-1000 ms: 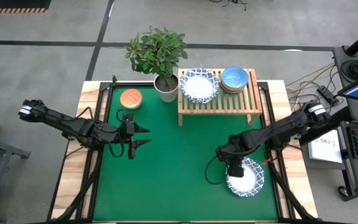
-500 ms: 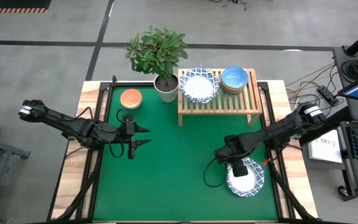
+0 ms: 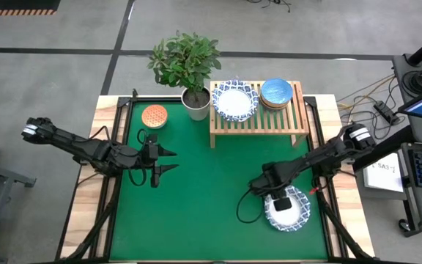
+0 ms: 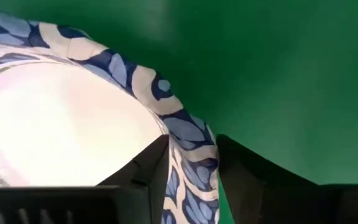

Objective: Place and stack bowls onto a shelf
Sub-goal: Stack the white plate on top of the white plate on the shelf

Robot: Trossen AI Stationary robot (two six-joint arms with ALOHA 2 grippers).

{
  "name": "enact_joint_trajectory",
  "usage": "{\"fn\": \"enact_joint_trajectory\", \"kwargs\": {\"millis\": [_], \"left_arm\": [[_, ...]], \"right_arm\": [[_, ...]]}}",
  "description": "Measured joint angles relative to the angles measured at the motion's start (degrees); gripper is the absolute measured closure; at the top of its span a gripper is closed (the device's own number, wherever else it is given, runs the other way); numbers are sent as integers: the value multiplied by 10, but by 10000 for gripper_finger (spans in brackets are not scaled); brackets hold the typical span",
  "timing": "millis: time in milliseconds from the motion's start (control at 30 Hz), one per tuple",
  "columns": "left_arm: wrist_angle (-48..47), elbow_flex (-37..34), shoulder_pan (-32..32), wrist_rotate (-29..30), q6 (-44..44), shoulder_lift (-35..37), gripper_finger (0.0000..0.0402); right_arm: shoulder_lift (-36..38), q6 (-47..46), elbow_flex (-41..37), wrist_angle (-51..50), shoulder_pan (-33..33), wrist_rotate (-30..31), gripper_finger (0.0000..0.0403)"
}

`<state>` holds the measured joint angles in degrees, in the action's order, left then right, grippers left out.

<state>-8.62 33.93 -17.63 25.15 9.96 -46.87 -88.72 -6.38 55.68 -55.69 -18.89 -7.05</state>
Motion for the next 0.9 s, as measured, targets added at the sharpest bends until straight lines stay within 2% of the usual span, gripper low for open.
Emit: {"fn": "enact_joint_trajectory", "kwargs": {"millis": [200,367,467,633,767,900], "left_arm": [[0,0,0,0,0,0,229],[0,0,0,0,-5,0,229],[0,1,0,20,-21,0,229],[1,18,0,83,-63,0,229],[2,33,0,89,-92,0,229],[1,37,0,89,-97,0,229]], "right_arm": [[-7,-3,0,3,0,-14,334],[16,-37,12,1,2,-13,386],[31,-78,39,1,10,-9,392],[43,-129,127,2,32,19,394],[47,-138,211,2,53,44,394],[50,-147,293,1,79,98,394]]}}
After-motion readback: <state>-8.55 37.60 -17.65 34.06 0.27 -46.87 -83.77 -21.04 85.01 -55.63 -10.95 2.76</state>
